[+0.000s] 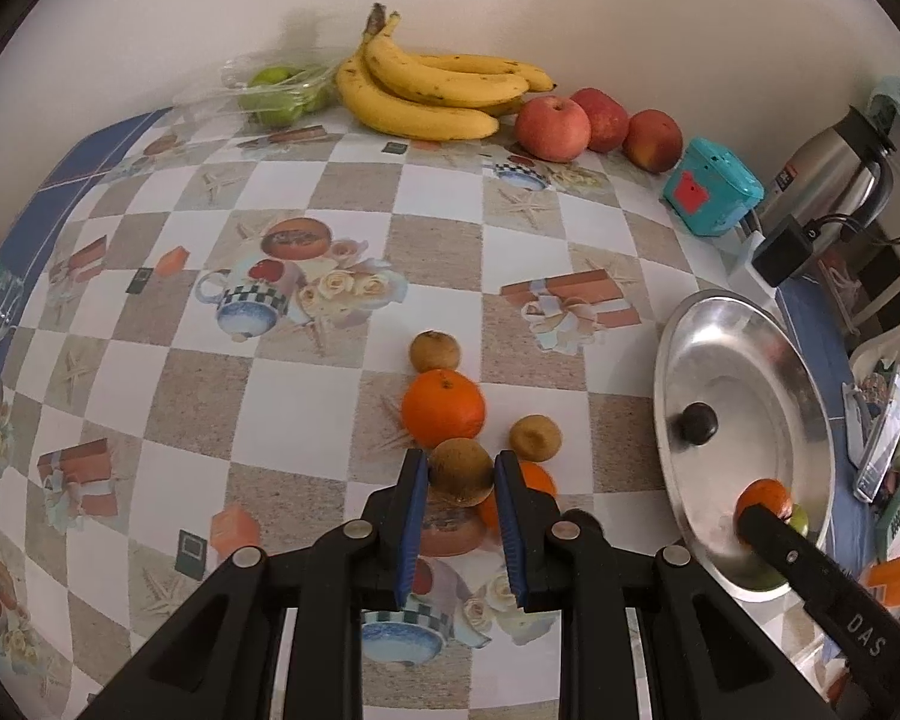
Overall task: Organize fruits
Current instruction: 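Grasp the kiwi with the left tool while the right tool carries the orange to the bowl, then open both tools to drop the kiwi and orange into the steel bowl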
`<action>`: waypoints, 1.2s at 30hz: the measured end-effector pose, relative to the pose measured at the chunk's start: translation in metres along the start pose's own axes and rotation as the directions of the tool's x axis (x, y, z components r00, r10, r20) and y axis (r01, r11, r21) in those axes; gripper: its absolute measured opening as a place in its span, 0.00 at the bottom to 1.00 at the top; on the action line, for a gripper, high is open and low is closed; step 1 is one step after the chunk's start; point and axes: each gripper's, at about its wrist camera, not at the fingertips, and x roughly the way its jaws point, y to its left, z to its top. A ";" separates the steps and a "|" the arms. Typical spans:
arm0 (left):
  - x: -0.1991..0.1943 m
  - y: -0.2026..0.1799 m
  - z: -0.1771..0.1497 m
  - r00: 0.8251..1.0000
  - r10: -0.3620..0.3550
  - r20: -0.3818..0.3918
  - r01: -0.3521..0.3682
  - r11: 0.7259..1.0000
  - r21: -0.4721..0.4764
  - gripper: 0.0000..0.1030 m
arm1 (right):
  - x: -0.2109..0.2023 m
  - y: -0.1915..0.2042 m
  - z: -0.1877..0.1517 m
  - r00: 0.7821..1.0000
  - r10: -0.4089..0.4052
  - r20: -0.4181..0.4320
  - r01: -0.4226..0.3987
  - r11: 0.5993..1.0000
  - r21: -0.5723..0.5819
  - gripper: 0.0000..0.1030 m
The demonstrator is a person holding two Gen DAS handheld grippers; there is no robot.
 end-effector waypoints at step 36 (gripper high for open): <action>0.032 -0.135 -0.006 0.995 -0.091 -0.039 0.099 0.939 0.329 0.24 | -0.017 -0.077 0.031 0.979 -0.164 0.124 0.146 0.979 0.144 0.36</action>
